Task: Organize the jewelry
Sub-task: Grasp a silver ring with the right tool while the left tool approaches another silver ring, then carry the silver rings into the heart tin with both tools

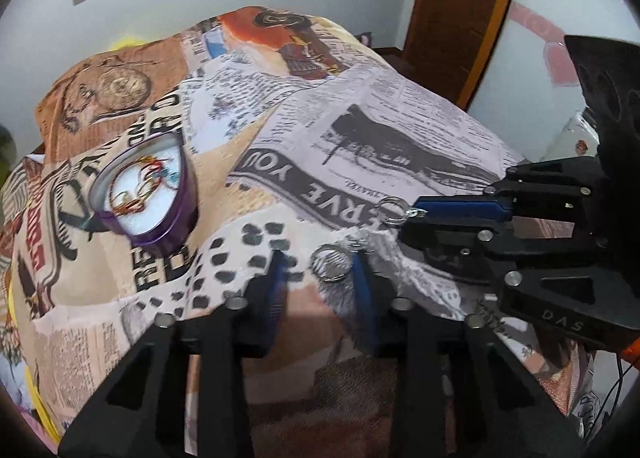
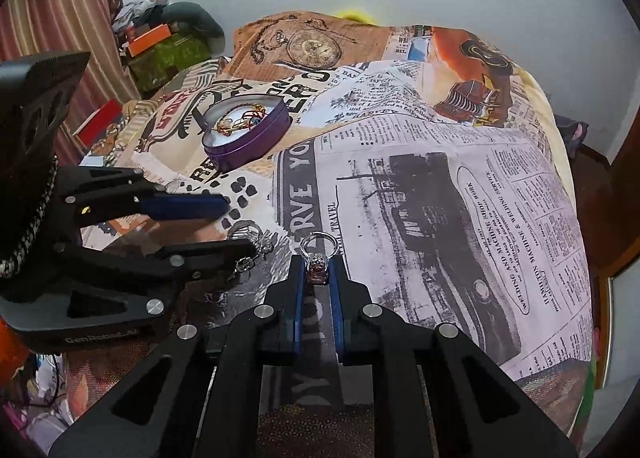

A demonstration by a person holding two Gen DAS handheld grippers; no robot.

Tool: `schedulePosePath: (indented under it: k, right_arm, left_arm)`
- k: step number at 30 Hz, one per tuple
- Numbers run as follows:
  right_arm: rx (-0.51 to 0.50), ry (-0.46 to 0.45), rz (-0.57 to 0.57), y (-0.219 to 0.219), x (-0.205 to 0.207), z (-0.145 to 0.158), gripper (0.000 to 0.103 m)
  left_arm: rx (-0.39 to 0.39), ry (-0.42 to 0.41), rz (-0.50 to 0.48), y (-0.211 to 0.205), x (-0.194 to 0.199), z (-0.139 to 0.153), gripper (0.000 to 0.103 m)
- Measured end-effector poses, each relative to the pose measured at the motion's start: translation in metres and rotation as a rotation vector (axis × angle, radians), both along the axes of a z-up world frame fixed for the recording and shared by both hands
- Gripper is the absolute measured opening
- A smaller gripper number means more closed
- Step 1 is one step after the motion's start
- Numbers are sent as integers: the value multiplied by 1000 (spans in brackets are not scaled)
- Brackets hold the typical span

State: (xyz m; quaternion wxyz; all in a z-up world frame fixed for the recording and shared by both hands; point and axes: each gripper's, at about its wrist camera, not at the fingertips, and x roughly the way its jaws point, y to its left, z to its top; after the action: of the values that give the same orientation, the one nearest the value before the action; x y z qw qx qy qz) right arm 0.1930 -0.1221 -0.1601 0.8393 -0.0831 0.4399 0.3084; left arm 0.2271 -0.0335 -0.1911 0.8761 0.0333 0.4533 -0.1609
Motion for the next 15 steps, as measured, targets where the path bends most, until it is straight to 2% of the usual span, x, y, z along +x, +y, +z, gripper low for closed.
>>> schedulePosePath:
  k: [1, 6, 15]
  right_arm:
    - [-1, -1, -1, 0, 0, 1, 11]
    - [-3, -6, -15, 0, 1, 5, 11]
    - [0, -52, -20, 9, -1, 27, 11]
  left_arm:
    - [-7, 0, -7, -1, 1, -1, 20]
    - [-48, 0, 0, 5, 0, 0, 20]
    - [-88, -39, 76, 30, -12, 12, 20]
